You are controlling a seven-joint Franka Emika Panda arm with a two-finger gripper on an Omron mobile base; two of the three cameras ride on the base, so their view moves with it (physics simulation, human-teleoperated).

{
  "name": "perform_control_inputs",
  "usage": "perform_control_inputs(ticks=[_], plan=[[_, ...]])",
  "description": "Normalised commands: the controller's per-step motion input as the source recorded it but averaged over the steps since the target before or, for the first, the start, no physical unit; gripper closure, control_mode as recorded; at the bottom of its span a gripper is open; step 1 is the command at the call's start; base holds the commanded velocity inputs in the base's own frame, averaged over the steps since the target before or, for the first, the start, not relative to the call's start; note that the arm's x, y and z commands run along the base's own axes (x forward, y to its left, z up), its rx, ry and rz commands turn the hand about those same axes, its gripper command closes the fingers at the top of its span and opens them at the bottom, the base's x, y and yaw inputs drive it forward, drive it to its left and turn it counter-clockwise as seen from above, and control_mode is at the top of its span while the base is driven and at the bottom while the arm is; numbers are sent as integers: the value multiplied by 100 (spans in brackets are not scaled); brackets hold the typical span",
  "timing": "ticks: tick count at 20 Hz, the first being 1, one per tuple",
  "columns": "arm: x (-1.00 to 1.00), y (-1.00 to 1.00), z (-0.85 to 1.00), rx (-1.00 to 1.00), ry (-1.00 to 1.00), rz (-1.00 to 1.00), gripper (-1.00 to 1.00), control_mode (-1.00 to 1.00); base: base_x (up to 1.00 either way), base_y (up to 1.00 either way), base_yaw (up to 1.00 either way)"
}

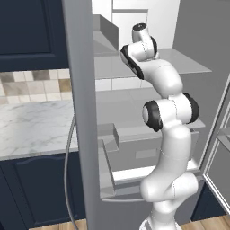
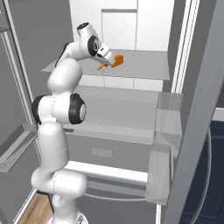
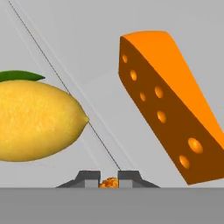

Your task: Take the cheese, shrimp, and lemon from the fridge and place them on the plate on the dining counter to create an appetizer plate.

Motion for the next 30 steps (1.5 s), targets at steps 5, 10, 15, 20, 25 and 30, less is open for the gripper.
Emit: perform_control_inputs(ticks=[5, 10, 15, 20, 25, 30], plan=[[-3, -4, 11, 0, 0, -2, 100, -100, 0, 0, 0], [-47, -2, 28, -2, -5, -5, 100, -100, 0, 0, 0], [-72, 20, 0, -7, -13, 0, 100, -100, 0, 0, 0], [-95, -5, -47, -7, -23, 0, 100, -100, 0, 0, 0], [-100, -33, -20, -1, -15, 0, 100, -100, 0, 0, 0], [-100, -17, 7, 0, -7, 0, 100, -100, 0, 0, 0]])
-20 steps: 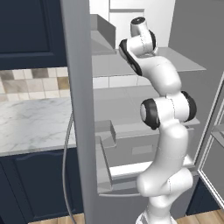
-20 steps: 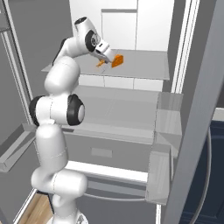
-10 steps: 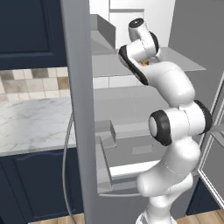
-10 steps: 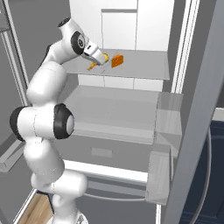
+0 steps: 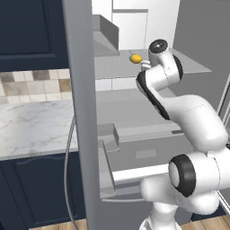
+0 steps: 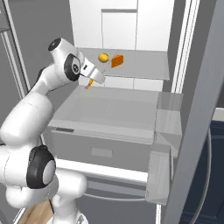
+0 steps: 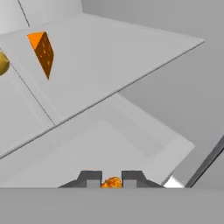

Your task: Take the cheese, shrimp, and lemon from the fridge and place them on the plate on the dining counter to create an appetizer plate.

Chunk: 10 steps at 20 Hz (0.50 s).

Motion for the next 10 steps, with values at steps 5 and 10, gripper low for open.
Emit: perform_control_inputs(ticks=[5, 10], plan=[[-100, -28, 12, 0, -5, 0, 100, -100, 0, 0, 0], [-96, -17, 10, 0, -4, 0, 100, -100, 0, 0, 0]])
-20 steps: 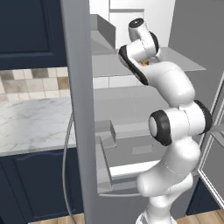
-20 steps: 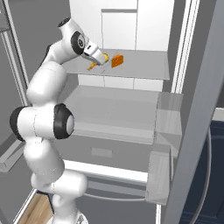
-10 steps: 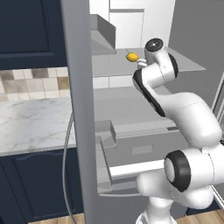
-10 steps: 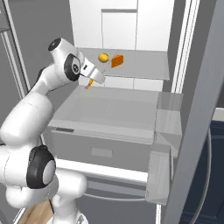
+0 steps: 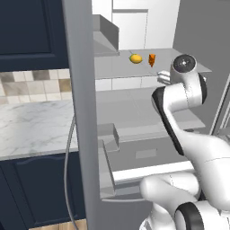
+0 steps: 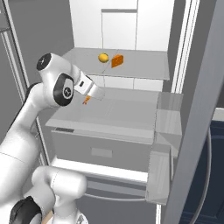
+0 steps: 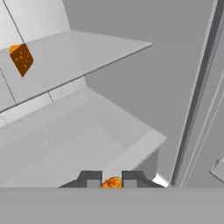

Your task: Take the cheese, shrimp, and lemon from the fridge and place them on the plate on the dining counter to create an appetizer plate.

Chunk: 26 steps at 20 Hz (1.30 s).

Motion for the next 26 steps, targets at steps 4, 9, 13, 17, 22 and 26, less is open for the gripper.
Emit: perform_control_inputs(ticks=[4, 9, 13, 17, 22, 26], plan=[[-58, 11, 0, -1, 0, 0, 100, -100, 0, 0, 0], [-36, 11, 1, -1, 1, 0, 100, -100, 0, 0, 0], [0, 0, 0, 0, 0, 0, 100, 100, -42, 0, 0], [0, 0, 0, 0, 0, 0, 100, 100, -100, 0, 0], [0, 0, 0, 0, 0, 0, 100, 100, -78, 0, -14], [0, 0, 0, 0, 0, 0, 100, 100, -52, 5, -33]])
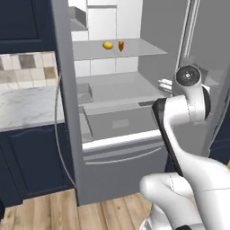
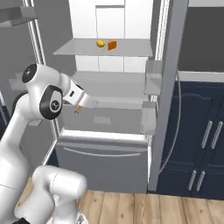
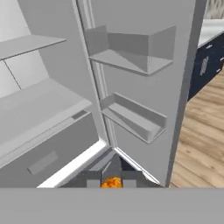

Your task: Take the cheese, shrimp, and lemon from the fridge and place them on the plate on the dining counter to create an appetizer plate.

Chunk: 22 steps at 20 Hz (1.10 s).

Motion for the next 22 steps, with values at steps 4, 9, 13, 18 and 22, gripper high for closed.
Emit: perform_control_inputs(ticks=[4, 9, 13, 18, 22], plan=[[0, 0, 0, 0, 0, 0, 100, 100, -52, 7, -44], [0, 0, 0, 0, 0, 0, 100, 100, -27, 0, -57], [0, 0, 0, 0, 0, 0, 100, 100, -33, 0, -60], [0, 0, 0, 0, 0, 0, 100, 100, -27, -18, -60], [0, 0, 0, 0, 0, 0, 100, 100, -20, -21, -61]])
